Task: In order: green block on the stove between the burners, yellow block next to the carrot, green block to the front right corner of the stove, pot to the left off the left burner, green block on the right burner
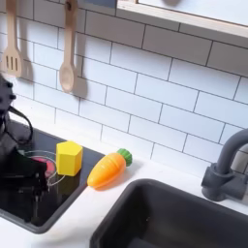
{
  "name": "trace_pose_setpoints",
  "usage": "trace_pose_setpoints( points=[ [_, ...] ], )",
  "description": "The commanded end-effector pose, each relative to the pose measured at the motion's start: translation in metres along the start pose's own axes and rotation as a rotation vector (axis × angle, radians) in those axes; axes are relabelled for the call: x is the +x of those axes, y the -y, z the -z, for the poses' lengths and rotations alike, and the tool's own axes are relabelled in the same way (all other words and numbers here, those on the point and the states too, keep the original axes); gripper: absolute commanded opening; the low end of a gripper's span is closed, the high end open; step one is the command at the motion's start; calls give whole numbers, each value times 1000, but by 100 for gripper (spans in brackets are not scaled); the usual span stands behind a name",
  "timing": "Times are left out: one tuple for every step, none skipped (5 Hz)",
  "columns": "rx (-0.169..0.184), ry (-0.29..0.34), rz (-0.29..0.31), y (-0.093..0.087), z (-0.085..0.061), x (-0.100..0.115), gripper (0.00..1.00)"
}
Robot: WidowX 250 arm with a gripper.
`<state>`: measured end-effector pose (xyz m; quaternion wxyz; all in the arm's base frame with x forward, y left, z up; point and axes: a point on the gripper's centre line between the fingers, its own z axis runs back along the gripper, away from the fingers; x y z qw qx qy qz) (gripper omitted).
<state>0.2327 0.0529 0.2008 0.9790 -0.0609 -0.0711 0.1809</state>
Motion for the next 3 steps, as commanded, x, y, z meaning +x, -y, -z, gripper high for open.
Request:
trace_pose_setpoints(
  points=[
    [-119, 41, 28, -9, -7, -10, 100],
    [-126, 46, 37, -8, -8, -10, 100],
    [-127, 46, 33, -8, -8, -10, 100]
  ],
)
